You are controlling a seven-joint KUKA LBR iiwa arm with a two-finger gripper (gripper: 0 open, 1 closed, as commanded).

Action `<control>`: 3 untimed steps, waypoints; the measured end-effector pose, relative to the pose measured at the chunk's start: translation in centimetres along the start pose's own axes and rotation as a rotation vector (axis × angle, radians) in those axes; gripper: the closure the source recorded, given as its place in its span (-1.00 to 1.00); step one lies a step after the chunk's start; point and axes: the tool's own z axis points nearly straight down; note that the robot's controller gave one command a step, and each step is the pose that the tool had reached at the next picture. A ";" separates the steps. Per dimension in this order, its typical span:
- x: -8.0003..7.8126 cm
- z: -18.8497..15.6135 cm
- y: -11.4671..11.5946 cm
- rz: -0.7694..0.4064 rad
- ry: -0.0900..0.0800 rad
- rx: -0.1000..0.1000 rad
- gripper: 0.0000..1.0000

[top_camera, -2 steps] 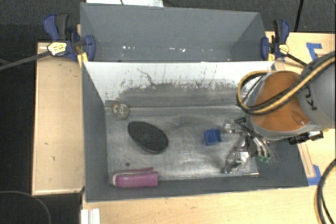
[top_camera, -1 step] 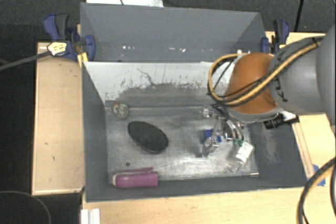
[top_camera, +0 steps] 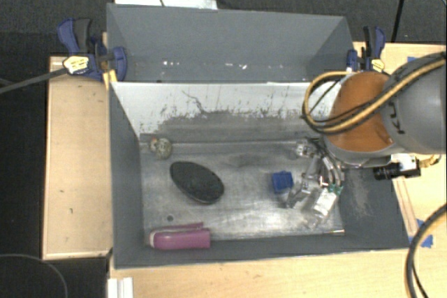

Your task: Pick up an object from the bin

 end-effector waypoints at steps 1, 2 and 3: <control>0.0 -0.1 0.1 -0.005 0.003 0.000 1.00; -0.7 -15.3 -0.4 -0.179 -0.006 0.000 1.00; -0.5 -14.8 -0.4 -0.179 0.002 0.000 -1.00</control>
Offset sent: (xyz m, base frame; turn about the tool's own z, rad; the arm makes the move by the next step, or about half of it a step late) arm 0.0000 0.0000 0.0000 0.0000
